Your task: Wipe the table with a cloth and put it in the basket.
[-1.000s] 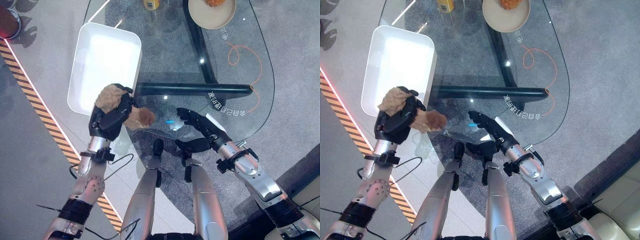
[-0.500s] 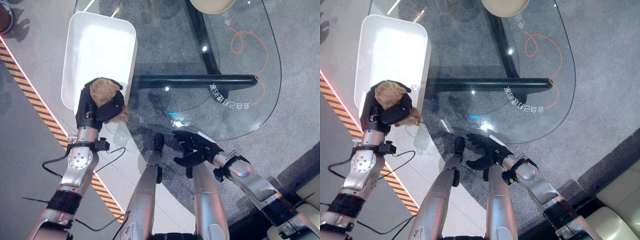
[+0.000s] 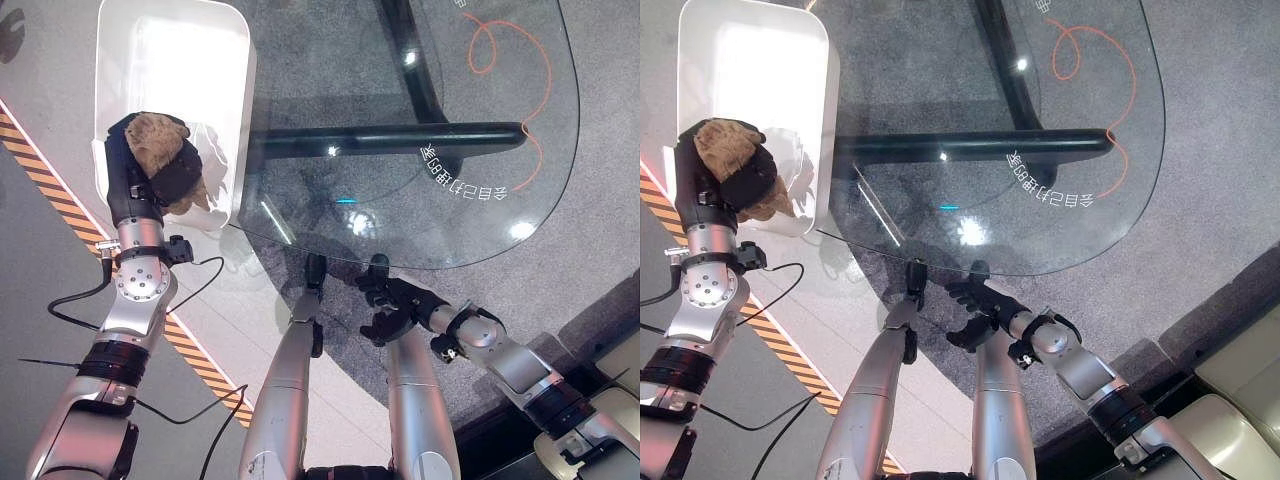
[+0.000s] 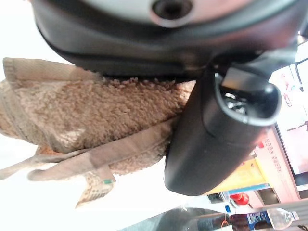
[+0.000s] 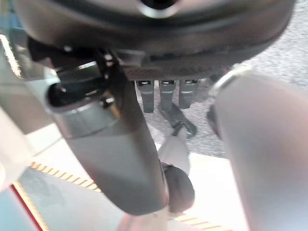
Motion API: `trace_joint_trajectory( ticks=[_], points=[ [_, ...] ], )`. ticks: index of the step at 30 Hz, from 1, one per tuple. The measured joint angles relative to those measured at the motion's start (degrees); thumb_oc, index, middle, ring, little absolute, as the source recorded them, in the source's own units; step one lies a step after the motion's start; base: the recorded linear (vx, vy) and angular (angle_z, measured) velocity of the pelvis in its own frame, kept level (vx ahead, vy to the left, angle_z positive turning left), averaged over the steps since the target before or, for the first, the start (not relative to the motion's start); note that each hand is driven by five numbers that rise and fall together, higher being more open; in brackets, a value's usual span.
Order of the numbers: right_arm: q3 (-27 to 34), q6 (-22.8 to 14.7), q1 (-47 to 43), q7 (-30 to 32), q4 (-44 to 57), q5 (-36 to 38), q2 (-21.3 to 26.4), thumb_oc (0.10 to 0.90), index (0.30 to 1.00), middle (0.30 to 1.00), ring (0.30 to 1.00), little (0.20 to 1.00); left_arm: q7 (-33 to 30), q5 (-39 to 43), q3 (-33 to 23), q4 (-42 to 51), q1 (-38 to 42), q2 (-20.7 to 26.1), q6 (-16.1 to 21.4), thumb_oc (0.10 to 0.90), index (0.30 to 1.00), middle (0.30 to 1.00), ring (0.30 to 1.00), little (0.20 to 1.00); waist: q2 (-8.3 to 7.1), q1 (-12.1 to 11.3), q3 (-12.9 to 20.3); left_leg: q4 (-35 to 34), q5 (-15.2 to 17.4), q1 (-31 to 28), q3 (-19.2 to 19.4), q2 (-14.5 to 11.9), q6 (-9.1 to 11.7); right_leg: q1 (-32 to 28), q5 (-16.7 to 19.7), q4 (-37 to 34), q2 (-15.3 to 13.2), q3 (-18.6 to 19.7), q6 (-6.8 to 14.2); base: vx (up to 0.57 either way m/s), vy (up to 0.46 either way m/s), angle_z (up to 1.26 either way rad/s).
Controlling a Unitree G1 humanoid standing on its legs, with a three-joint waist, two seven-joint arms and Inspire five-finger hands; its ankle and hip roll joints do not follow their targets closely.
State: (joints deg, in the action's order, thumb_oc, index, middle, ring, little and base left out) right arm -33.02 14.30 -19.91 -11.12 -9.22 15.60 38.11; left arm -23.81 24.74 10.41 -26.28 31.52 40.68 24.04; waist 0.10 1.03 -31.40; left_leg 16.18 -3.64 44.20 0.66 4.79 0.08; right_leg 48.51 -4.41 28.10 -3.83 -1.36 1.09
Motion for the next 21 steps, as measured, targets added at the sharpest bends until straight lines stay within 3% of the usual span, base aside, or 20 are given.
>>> trace_joint_trajectory(
  ticks=[6, 9, 13, 21],
  points=[
    [-0.66, -1.17, 0.41, 0.00, -2.06, -0.50, -0.57, 0.800, 0.900, 0.900, 0.900, 0.900, -0.44, -0.30, 0.49, -2.80, 4.31, 1.17, -0.09, 0.100, 0.300, 0.300, 0.300, 0.200, -0.01, 0.68, 0.01, 0.38, -0.01, 1.12, -0.23, 0.01, 0.02, 0.95, 0.02, 0.15, -0.21, -0.29, -0.03, 0.00, 0.000, 0.00],
    [-0.84, -1.65, 0.35, 0.00, -2.06, -0.48, -1.09, 0.800, 0.900, 0.900, 0.900, 0.900, -1.57, -2.54, 3.45, -8.74, 9.72, 2.86, -2.45, 0.100, 0.300, 0.300, 0.300, 0.200, -0.03, 1.21, 0.02, 0.65, 0.02, 1.89, -0.48, -0.09, 0.06, 1.38, 0.06, 0.02, -0.23, -0.69, -0.09, 0.02, 0.037, 0.02],
    [-0.77, -3.30, 0.12, 0.00, -2.03, -0.45, -1.05, 0.800, 0.900, 0.900, 0.900, 0.900, -2.05, -2.50, 4.49, -12.02, 12.00, 5.08, -3.39, 0.100, 0.300, 0.300, 0.300, 0.200, -0.04, 2.32, 0.02, 1.26, -0.01, 3.79, -1.04, -0.10, 0.14, 2.75, 0.14, -0.04, -0.26, -1.31, -0.18, 0.02, 0.024, 0.05],
    [-0.50, -4.51, -0.59, 0.11, -2.01, -0.45, -0.64, 0.800, 0.900, 0.900, 0.900, 0.900, -1.57, 0.13, 4.95, -13.85, 14.57, 5.37, -3.40, 0.100, 0.300, 0.300, 0.300, 0.200, -0.45, 2.37, 0.09, 2.37, 0.09, 6.58, -1.18, -0.22, 0.27, 4.90, 0.35, -0.02, -0.22, -1.63, -0.29, 0.00, 0.009, 0.00]
  ],
)
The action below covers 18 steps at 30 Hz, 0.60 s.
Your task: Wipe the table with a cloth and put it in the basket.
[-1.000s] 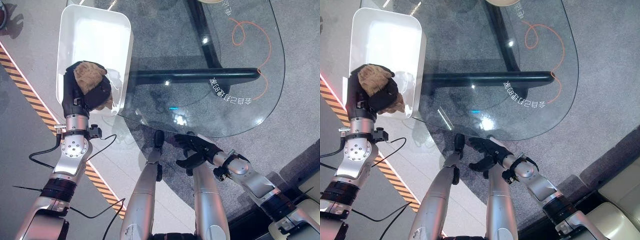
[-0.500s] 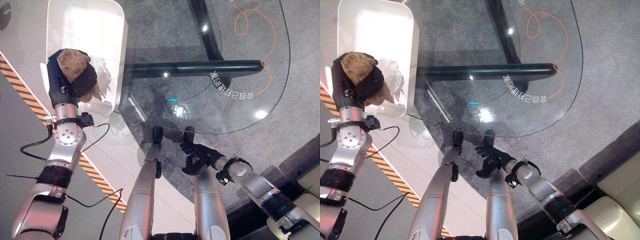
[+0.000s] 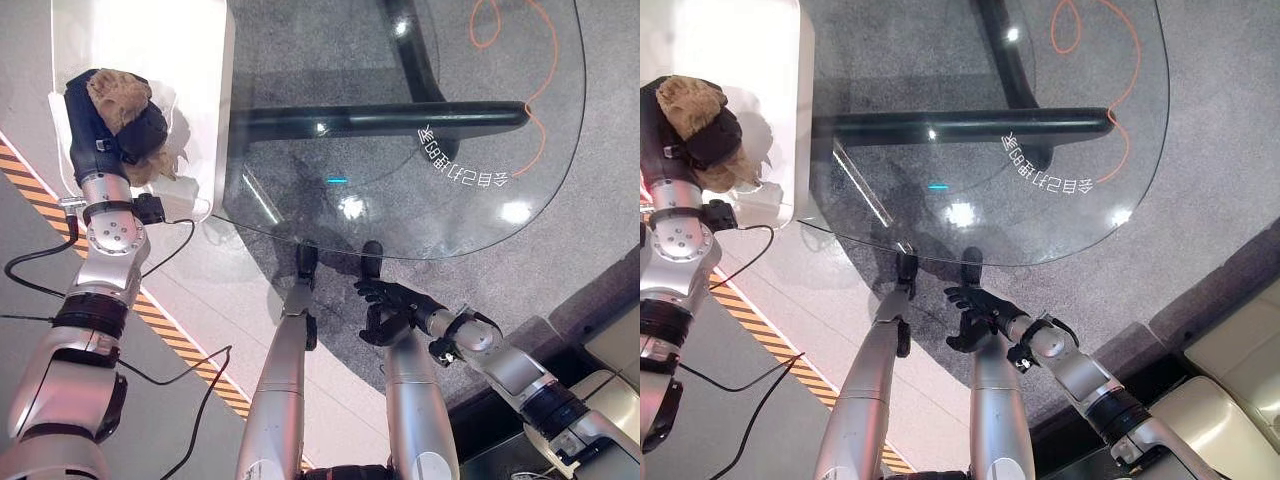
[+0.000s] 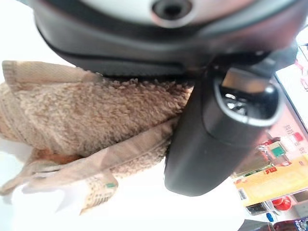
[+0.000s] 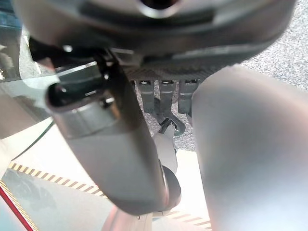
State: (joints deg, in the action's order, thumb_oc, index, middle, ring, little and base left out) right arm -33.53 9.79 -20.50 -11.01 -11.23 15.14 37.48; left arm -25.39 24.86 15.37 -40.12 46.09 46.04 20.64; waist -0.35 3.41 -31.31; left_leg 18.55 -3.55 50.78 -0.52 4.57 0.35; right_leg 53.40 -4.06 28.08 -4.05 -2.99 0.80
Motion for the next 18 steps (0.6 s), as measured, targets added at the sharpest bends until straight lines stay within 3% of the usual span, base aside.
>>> trace_joint_trajectory(
  ticks=[8, 18],
  points=[
    [0.34, -0.60, -1.53, 1.04, 0.21, 0.22, 0.14, 0.800, 0.900, 0.900, 0.900, 0.900, -0.13, 0.50, 3.73, -4.43, 7.78, 0.25, -1.88, 0.100, 0.300, 0.300, 0.300, 0.200, -0.32, 0.91, 0.00, 1.68, 0.05, 3.50, -0.26, -0.01, 0.05, 2.82, 0.34, 0.60, 0.03, -0.50, 0.03, 0.00, 0.000, 0.00],
    [0.26, -2.90, -1.63, 2.18, 0.45, 1.11, -0.89, 0.800, 0.900, 0.900, 0.900, 0.900, 2.39, 2.62, 4.47, -10.20, 13.76, 1.87, -4.40, 0.100, 0.300, 0.300, 0.300, 0.200, -0.73, 3.18, 0.04, 3.59, 0.26, 6.63, -0.40, -0.40, 0.14, 5.02, 1.24, 0.55, 0.77, -0.75, 0.06, 0.00, -0.004, -0.01]
  ],
)
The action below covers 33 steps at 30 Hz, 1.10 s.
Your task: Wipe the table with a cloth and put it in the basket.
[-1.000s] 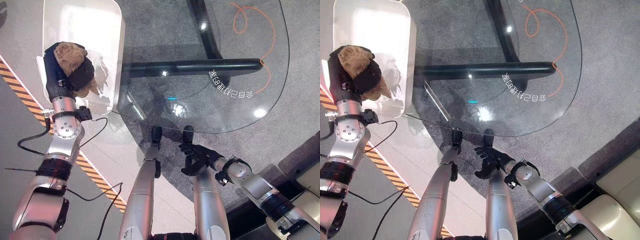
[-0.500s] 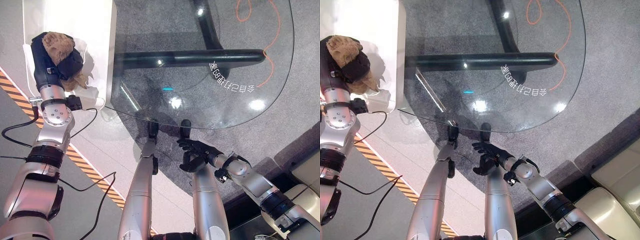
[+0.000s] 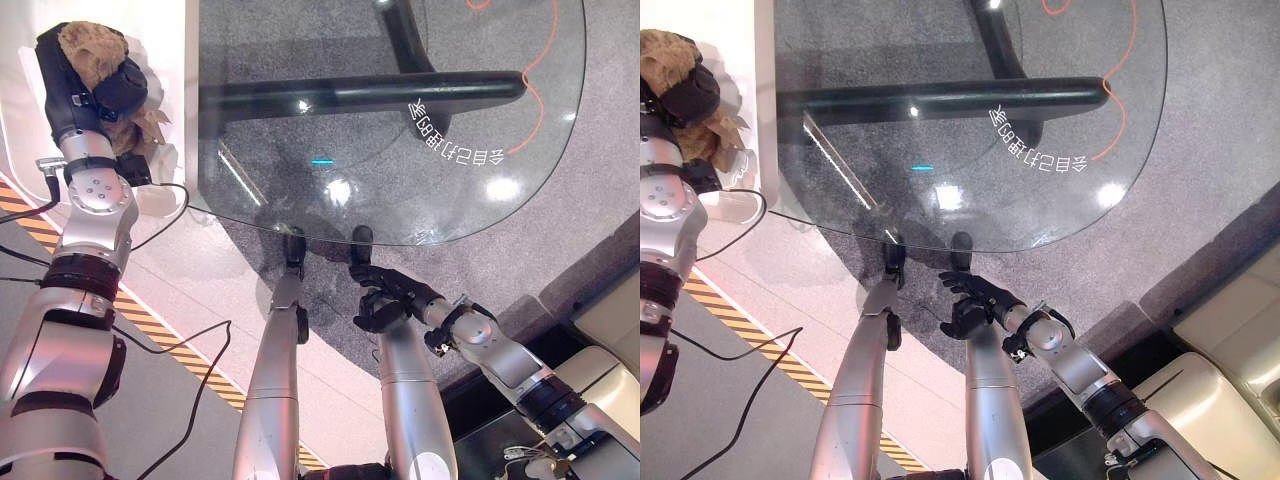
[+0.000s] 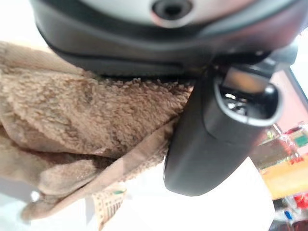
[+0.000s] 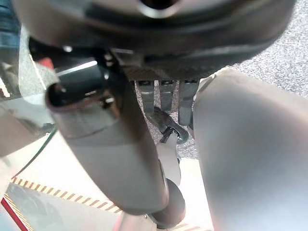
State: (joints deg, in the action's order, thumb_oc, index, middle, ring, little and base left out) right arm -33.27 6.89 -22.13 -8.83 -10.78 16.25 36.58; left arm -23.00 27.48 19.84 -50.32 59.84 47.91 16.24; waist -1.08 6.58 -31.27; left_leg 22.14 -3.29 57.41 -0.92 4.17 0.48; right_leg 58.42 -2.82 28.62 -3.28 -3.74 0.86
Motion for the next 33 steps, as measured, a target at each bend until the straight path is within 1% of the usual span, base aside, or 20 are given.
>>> trace_joint_trajectory(
  ticks=[4, 5, 6, 7, 10, 17, 24, 33],
  points=[
    [-0.78, -0.80, -0.03, 0.08, -0.23, 0.23, -0.46, 0.800, 0.900, 0.900, 0.900, 0.900, 1.57, 1.11, 0.25, -2.32, 2.31, 0.35, -1.89, 0.100, 0.300, 0.300, 0.300, 0.200, -0.95, 0.24, 0.09, 0.22, 0.05, 0.15, 0.00, -0.17, 0.07, 0.03, 0.13, -0.07, 0.18, -0.01, -0.04, 0.00, -0.028, -0.01],
    [-0.93, -1.06, -0.03, 0.08, -0.24, 0.23, -0.53, 0.800, 0.900, 0.900, 0.900, 0.900, 1.64, 1.20, 0.25, -2.89, 2.98, 0.36, -2.30, 0.213, 0.396, 0.396, 0.396, 0.313, -1.22, 0.27, 0.07, 0.34, 0.08, 0.24, -0.01, -0.24, 0.11, 0.04, 0.16, -0.12, 0.25, -0.04, -0.06, 0.00, 0.000, 0.00],
    [-1.10, -1.18, -0.03, 0.10, -0.23, 0.24, -0.59, 0.800, 0.900, 0.900, 0.900, 0.900, 1.89, 1.52, 0.25, -3.20, 3.49, 0.40, -2.83, 0.663, 0.782, 0.782, 0.782, 0.763, -1.31, 0.26, 0.10, 0.73, 0.22, 0.55, -0.12, -0.37, 0.17, 0.04, 0.23, -0.25, 0.31, -0.21, -0.06, 0.00, 0.000, 0.00],
    [-1.15, -1.22, -0.03, 0.13, -0.23, 0.27, -0.65, 0.800, 0.900, 0.900, 0.900, 0.900, 2.25, 2.16, 0.25, -3.32, 3.96, 0.48, -3.41, 0.800, 0.900, 0.900, 0.900, 0.900, -1.38, 0.25, 0.10, 0.98, 0.34, 0.77, -0.18, -0.47, 0.20, 0.04, 0.32, -0.39, 0.44, -0.33, -0.07, 0.00, 0.000, 0.00],
    [-1.34, -1.26, -0.10, 0.20, -0.25, 0.73, -0.65, 0.800, 0.900, 0.900, 0.900, 0.900, 2.62, 2.43, 0.27, -4.18, 4.98, 0.49, -4.01, 0.800, 0.900, 0.900, 0.900, 0.900, -1.46, 0.34, 0.12, 0.99, 0.34, 0.95, -0.20, -0.55, 0.20, 0.03, 0.61, -0.80, 0.58, -0.35, 0.01, 0.00, 0.000, 0.00],
    [-2.43, -1.31, -0.80, 0.25, -0.57, 1.85, -0.82, 0.800, 0.900, 0.900, 0.900, 0.900, 2.53, 3.43, 0.31, -4.86, 5.45, 0.82, -3.23, 0.800, 0.900, 0.900, 0.900, 0.900, -2.12, 0.82, 0.26, 1.54, 0.35, 1.29, -0.39, -0.63, 0.20, 0.02, 0.83, -0.88, 0.68, -0.55, 0.08, 0.00, -0.010, 0.00],
    [-2.50, -1.28, -0.80, 0.46, -0.58, 1.86, -0.96, 0.800, 0.900, 0.900, 0.900, 0.900, 2.38, 3.40, 1.79, -4.76, 5.63, 1.06, -2.52, 0.800, 0.900, 0.900, 0.900, 0.900, -2.18, 0.70, 0.29, 1.82, 0.57, 1.67, -0.70, -0.59, 0.45, 0.02, 1.09, -0.84, 0.75, -0.74, 0.23, 0.00, 0.000, 0.00],
    [-2.54, -1.33, -0.79, 0.53, -0.59, 1.86, -1.04, 0.800, 0.900, 0.900, 0.900, 0.900, 1.26, 3.44, 1.77, -3.55, 4.26, 1.08, -1.01, 0.800, 0.900, 0.900, 0.900, 0.900, -2.18, 0.42, 0.29, 1.95, 0.36, 1.53, -0.83, -0.58, 0.21, -0.10, 1.18, -0.82, 0.77, -0.81, 0.14, -0.01, -0.015, 0.00]
  ],
)
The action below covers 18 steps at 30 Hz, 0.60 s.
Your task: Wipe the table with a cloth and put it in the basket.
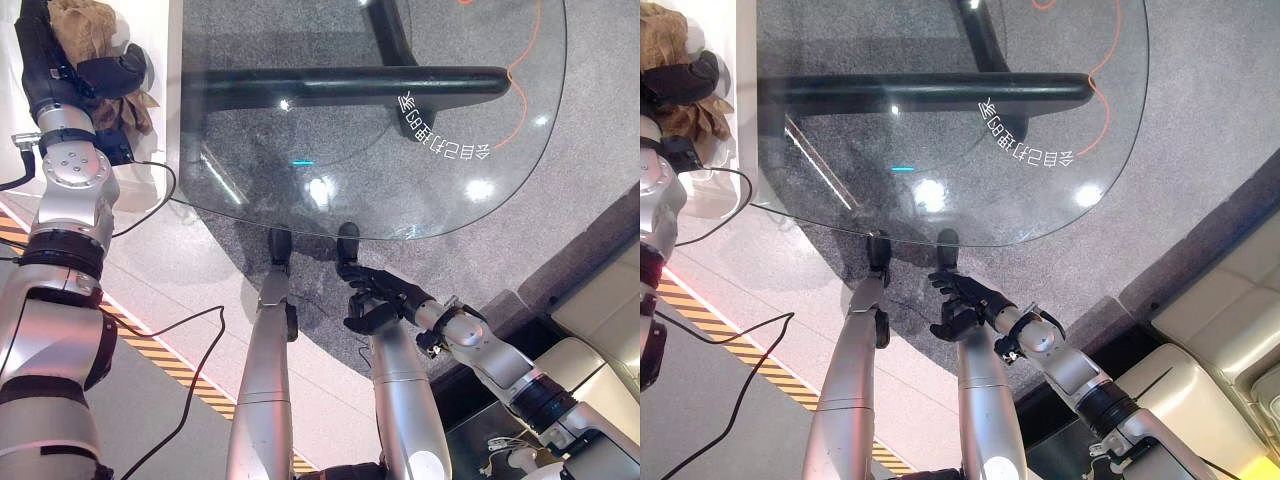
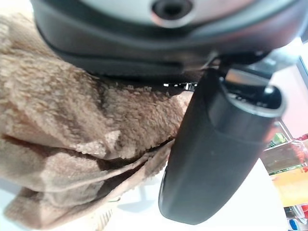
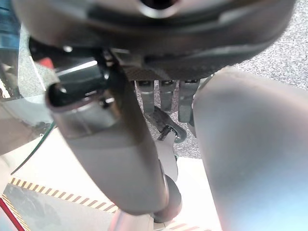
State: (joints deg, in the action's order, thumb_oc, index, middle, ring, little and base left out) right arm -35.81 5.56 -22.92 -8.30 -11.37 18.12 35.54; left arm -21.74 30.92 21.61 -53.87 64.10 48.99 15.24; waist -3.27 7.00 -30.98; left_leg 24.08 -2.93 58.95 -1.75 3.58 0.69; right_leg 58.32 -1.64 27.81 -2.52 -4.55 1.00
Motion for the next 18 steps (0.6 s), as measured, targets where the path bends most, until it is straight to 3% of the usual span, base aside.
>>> trace_joint_trajectory(
  ticks=[7, 18],
  points=[
    [-1.88, -0.65, 0.58, 0.00, -1.98, 0.00, -1.29, 0.800, 0.900, 0.900, 0.900, 0.900, -2.09, 0.00, -0.38, 1.29, -5.06, -0.11, 1.47, 0.800, 0.900, 0.900, 0.900, 0.900, -0.28, -0.50, -0.07, -0.51, 0.00, -3.83, -0.34, -0.15, 0.05, -3.59, -0.01, -0.32, 0.13, -0.04, -0.02, -0.03, -0.063, 0.00],
    [-2.12, -1.27, 3.39, 0.00, -3.62, 0.03, -3.37, 0.800, 0.900, 0.900, 0.900, 0.900, -8.87, -0.17, -8.15, 8.19, -15.55, -0.10, 4.39, 0.800, 0.900, 0.900, 0.900, 0.900, -0.56, -3.40, -0.14, -2.87, -0.02, -10.46, -1.00, -0.43, 0.74, -9.99, -0.12, -1.53, 0.37, -0.83, -0.52, -0.05, -0.105, 0.03]
  ],
)
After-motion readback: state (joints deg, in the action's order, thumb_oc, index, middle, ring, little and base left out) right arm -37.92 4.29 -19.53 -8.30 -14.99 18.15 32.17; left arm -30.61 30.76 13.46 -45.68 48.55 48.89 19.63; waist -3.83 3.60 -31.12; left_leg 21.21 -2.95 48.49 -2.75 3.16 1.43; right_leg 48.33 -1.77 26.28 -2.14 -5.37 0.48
